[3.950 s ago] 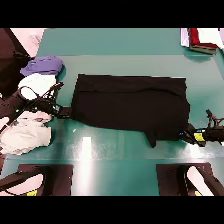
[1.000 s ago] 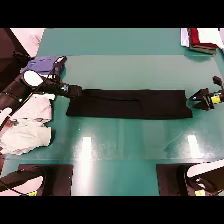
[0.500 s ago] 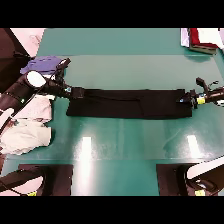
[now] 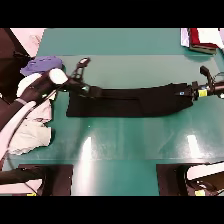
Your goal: Fold the shirts.
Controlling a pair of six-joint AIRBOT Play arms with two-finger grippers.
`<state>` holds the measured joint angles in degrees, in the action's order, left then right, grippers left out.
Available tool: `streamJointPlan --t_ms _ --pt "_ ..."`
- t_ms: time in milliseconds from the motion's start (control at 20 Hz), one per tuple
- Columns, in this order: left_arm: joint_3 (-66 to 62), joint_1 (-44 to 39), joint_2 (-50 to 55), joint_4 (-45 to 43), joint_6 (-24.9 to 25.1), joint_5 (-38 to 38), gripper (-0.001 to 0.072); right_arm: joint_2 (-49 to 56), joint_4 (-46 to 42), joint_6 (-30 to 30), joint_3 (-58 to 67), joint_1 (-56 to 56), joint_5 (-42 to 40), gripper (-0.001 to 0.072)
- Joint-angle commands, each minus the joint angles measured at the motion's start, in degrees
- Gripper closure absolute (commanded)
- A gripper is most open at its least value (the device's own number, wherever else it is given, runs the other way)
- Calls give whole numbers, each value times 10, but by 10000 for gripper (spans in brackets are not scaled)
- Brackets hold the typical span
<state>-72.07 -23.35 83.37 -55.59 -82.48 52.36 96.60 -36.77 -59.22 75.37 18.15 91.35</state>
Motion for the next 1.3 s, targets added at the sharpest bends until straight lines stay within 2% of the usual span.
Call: streamJointPlan --t_ms 0,250,450,700,900,1000,1250 --pt "-116 -62 111 8 0 -5 686 -65 35 -56 19 -39 4 701" --pt "-266 -113 267 17 0 -5 686 -96 42 -126 147 -150 24 701" --pt "-303 -111 322 27 -1 -14 685 -86 41 -157 242 -239 27 701" --pt "-303 -88 322 17 -2 -14 685 -27 38 -184 360 -324 38 701" --pt "-326 -38 316 16 0 82 686 25 37 -193 431 -367 35 701" --pt "-327 -12 295 7 4 104 686 34 38 -192 425 -384 25 701" --pt "-328 64 182 -117 4 146 686 50 38 -165 393 -429 -4 701"
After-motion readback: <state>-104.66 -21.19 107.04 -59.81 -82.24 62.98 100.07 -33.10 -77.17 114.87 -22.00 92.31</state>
